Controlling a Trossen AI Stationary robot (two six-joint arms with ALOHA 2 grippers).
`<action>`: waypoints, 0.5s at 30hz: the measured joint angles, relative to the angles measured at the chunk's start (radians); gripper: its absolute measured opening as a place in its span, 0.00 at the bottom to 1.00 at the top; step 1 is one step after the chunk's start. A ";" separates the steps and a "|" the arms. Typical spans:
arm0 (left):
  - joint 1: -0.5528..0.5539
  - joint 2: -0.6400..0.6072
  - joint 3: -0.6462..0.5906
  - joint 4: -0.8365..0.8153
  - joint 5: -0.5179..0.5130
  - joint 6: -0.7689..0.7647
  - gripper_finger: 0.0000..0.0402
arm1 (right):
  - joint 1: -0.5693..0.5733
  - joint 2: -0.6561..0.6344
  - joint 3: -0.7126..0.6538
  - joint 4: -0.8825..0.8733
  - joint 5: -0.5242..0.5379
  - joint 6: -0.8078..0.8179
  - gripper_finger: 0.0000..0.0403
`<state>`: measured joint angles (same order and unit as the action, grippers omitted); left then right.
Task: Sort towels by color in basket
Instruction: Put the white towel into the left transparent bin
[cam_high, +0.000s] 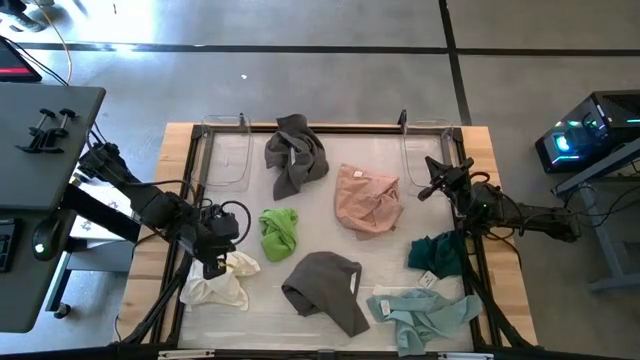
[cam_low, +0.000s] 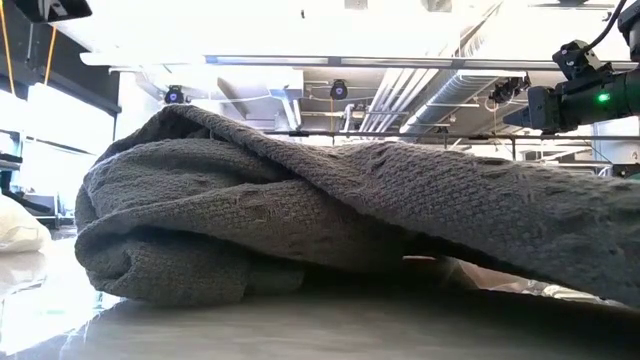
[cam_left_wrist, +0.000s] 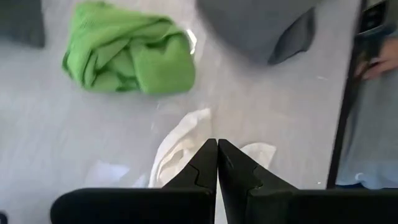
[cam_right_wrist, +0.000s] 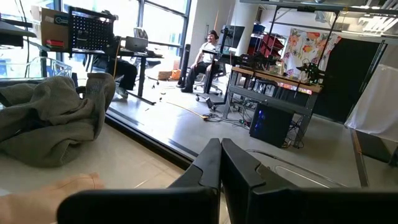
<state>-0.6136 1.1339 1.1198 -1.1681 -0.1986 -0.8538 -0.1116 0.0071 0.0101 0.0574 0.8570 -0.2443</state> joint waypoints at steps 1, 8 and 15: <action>0.000 0.005 0.000 -0.003 0.007 -0.005 0.03 | 0.000 0.000 0.000 0.000 0.000 0.000 0.00; 0.000 0.034 0.000 -0.003 0.014 -0.034 0.20 | 0.000 0.000 0.000 0.000 0.000 0.000 0.00; 0.000 0.040 0.000 -0.010 0.038 -0.085 0.41 | 0.000 0.000 0.000 0.000 0.000 0.000 0.00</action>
<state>-0.6136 1.1740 1.1194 -1.1782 -0.1607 -0.9391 -0.1116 0.0071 0.0104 0.0574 0.8574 -0.2442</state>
